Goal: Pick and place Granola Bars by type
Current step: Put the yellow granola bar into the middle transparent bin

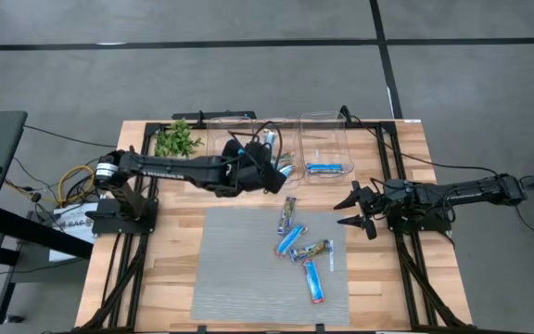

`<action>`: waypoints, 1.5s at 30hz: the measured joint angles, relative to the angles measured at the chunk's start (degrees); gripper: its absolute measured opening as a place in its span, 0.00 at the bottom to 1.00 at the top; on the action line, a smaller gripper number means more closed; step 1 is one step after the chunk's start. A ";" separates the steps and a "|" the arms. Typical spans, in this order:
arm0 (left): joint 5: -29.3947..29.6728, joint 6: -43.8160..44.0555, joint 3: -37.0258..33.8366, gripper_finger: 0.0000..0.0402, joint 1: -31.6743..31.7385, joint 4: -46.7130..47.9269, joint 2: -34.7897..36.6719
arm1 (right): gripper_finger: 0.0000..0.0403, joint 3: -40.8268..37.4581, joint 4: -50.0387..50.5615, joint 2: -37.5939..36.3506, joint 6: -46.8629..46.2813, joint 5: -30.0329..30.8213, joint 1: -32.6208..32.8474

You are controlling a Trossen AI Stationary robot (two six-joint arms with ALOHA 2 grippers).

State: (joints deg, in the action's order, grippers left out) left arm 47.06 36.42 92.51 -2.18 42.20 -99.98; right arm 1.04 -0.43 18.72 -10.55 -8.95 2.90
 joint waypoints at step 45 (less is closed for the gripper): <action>-38.45 -49.33 -0.04 0.29 16.70 -6.96 -14.03 | 0.56 0.00 -0.02 0.00 0.00 0.03 -0.02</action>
State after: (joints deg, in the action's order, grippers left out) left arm 8.61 -12.91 92.47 14.52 35.24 -114.02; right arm 1.03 -0.45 18.72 -10.55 -8.92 2.87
